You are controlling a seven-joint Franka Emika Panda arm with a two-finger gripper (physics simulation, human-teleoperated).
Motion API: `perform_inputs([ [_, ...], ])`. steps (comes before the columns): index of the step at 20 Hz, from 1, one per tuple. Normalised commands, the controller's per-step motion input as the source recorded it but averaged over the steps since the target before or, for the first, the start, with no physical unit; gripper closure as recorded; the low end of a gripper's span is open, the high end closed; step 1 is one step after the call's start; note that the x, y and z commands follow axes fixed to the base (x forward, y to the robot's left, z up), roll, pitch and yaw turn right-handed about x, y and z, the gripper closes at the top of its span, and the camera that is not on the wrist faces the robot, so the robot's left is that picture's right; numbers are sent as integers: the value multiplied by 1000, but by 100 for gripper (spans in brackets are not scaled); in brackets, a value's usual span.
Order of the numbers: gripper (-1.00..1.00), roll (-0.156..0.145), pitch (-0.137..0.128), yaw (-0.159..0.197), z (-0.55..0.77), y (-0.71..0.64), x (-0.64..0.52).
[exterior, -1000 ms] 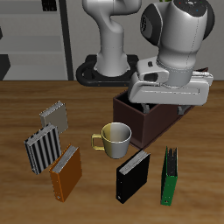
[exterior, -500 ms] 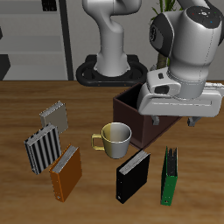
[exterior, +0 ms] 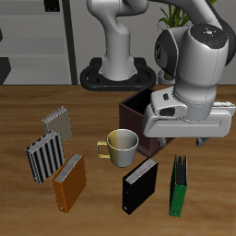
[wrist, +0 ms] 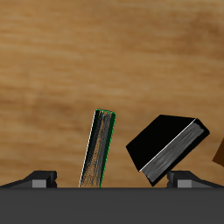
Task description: Place the green book into the left desk caddy's left compartment and place the black book into the left desk caddy's right compartment and place the orange book into the left desk caddy's right compartment
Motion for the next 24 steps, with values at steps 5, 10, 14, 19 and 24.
perform_inputs([
  [5, -100, 30, 33, -10, -426, 90, 147],
  [10, -100, 24, 18, 19, -337, 144, 58],
  [14, -100, 9, 23, -24, -291, 0, 57],
  [19, -100, 8, 21, 22, -397, 2, 76],
  [24, -100, -11, 43, 4, -367, -10, 52],
])
